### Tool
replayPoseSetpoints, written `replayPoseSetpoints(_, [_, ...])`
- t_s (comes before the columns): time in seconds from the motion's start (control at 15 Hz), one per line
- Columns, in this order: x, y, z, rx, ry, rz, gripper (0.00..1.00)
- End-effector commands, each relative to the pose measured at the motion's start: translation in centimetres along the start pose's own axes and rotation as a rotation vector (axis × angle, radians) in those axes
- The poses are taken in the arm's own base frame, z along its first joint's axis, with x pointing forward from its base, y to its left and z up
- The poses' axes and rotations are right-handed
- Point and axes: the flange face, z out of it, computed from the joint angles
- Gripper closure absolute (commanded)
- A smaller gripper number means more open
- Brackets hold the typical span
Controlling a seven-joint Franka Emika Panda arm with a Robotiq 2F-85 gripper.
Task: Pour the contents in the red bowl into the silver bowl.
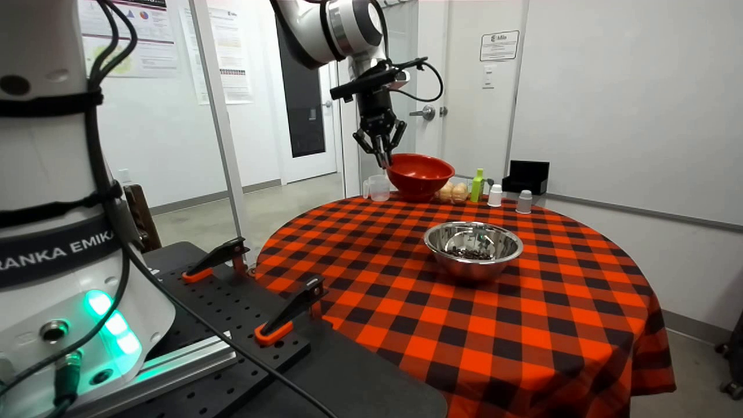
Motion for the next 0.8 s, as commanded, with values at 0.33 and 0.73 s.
replayPoseSetpoints(0.33, [3.0, 2.4, 1.4, 0.229, 0.013, 0.073, 0.98])
replayPoseSetpoints(0.73, [3.9, 4.3, 1.8, 0.215, 0.020, 0.119, 0.98])
